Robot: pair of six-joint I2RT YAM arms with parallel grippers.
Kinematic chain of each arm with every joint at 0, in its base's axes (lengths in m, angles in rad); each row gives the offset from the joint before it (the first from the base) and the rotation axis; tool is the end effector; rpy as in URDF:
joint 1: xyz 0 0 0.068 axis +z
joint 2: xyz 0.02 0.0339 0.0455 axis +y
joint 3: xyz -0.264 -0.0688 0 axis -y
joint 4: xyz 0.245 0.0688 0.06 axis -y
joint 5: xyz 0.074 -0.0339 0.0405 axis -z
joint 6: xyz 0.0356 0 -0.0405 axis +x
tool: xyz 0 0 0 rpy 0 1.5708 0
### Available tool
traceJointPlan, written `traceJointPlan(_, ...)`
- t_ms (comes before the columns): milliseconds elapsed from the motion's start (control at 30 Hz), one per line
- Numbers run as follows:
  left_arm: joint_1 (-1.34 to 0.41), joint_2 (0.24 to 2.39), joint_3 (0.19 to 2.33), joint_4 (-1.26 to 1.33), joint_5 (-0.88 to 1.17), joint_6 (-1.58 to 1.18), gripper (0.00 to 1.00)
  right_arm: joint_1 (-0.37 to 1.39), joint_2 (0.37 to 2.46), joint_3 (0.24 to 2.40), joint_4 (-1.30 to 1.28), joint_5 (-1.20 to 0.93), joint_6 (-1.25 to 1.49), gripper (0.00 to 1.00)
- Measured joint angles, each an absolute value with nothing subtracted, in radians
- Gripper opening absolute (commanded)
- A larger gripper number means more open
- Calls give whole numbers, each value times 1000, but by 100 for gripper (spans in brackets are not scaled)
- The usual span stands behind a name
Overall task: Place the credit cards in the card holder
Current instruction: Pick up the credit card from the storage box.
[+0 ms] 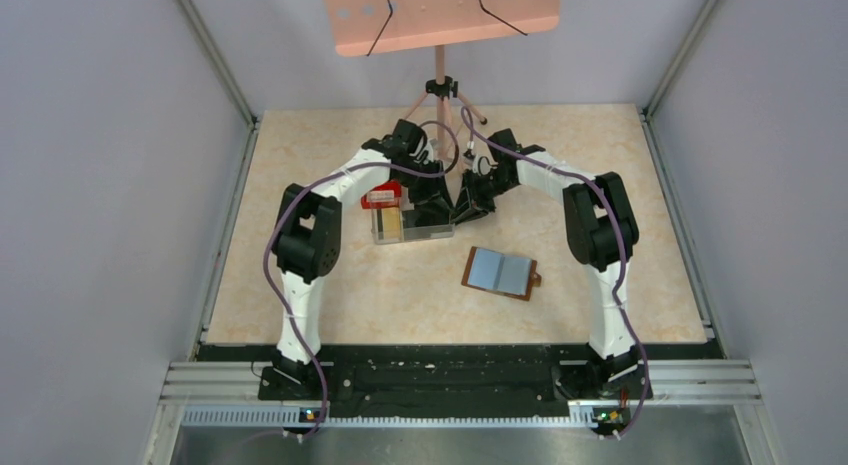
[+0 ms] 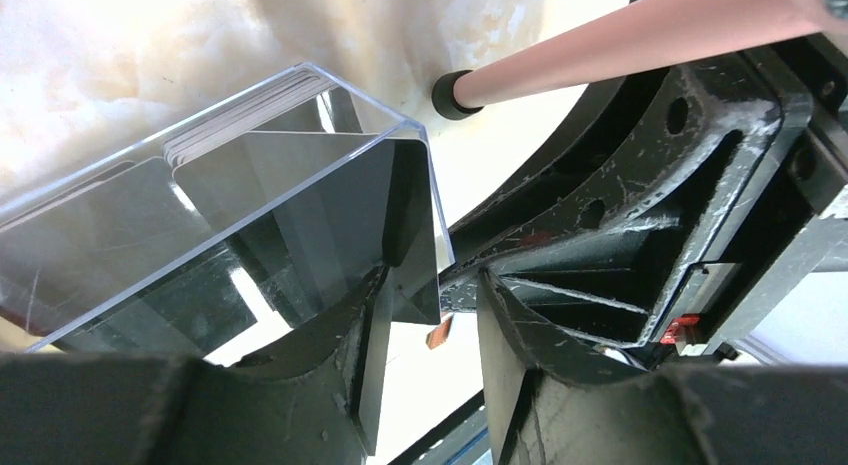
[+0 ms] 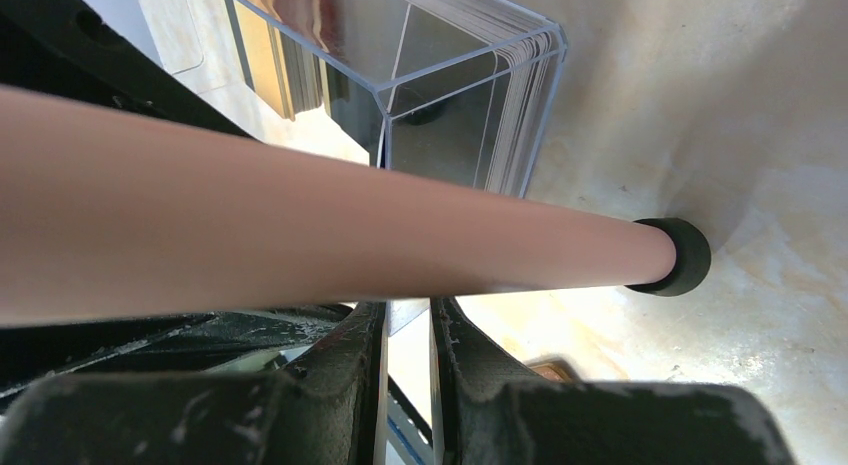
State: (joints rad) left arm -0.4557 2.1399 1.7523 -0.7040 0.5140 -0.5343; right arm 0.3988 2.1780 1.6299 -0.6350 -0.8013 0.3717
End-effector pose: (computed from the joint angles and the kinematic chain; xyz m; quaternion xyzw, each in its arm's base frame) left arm 0.4055 -0.2182 0.2057 0.0234 0.9412 -0.3263 0.0847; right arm 0.4032 0.1977 0.1624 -0.0874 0.9025 0.4213 0.0206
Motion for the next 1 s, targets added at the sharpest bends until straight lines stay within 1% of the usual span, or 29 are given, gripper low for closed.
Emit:
traceJointPlan(167, -421, 2104, 1641, -593, 569, -597, 46, 399, 2178, 1630, -634, -801, 372, 0)
traceJointPlan(300, -395, 2101, 1596, -560, 579, -618, 48, 399, 2178, 1630, -634, -801, 372, 0)
traceJointPlan(467, -366, 2082, 1533, -505, 591, -643, 53, 399, 2178, 1630, -633, -801, 377, 0)
traceJointPlan(633, -353, 2070, 1492, -433, 619, -683, 56, 402, 2178, 1630, -613, -801, 388, 0)
traceJointPlan(767, -350, 2056, 1446, -338, 655, -727, 61, 404, 2178, 1630, -585, -802, 404, 0)
traceJointPlan(1000, -350, 2055, 1420, -251, 692, -770, 66, 403, 2178, 1629, -530, -813, 432, 0)
